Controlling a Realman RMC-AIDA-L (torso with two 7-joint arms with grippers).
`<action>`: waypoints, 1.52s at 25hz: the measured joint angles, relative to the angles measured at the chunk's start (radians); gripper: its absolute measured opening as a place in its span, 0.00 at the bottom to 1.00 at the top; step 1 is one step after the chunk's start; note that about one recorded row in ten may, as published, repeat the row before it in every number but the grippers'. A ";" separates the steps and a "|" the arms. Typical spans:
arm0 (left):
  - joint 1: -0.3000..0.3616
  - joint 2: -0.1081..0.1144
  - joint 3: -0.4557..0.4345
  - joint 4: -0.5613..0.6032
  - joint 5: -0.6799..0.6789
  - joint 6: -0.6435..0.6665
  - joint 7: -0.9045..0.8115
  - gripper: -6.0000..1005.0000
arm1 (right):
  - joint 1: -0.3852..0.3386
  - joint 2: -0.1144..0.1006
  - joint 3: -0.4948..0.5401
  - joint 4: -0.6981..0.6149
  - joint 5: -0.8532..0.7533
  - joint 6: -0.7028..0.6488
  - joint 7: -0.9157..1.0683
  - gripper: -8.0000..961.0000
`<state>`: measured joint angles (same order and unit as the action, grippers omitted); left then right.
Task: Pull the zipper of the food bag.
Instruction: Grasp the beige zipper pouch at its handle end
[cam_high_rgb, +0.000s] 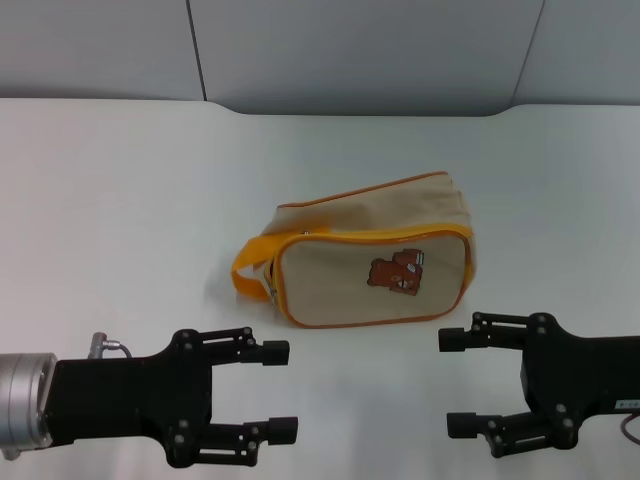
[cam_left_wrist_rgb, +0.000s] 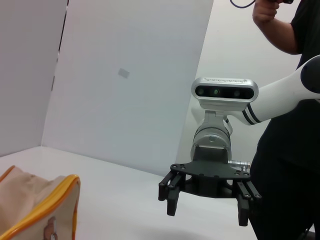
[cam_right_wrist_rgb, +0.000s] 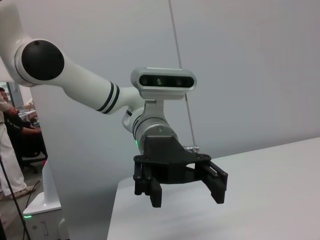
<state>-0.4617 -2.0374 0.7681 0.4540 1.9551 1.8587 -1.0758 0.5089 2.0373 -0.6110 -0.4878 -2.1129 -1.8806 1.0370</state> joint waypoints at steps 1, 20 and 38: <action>0.000 0.000 -0.005 0.000 -0.001 0.000 0.000 0.75 | -0.001 0.000 0.002 0.000 0.000 0.000 0.000 0.86; -0.070 -0.038 -0.300 -0.207 -0.017 -0.420 0.231 0.73 | -0.038 -0.011 0.036 0.021 0.057 0.013 -0.029 0.83; -0.132 -0.043 -0.300 -0.310 -0.015 -0.590 0.364 0.70 | -0.062 -0.011 0.074 0.020 0.057 -0.006 -0.023 0.80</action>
<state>-0.5935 -2.0801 0.4683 0.1435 1.9402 1.2685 -0.7120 0.4465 2.0264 -0.5368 -0.4681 -2.0554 -1.8864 1.0143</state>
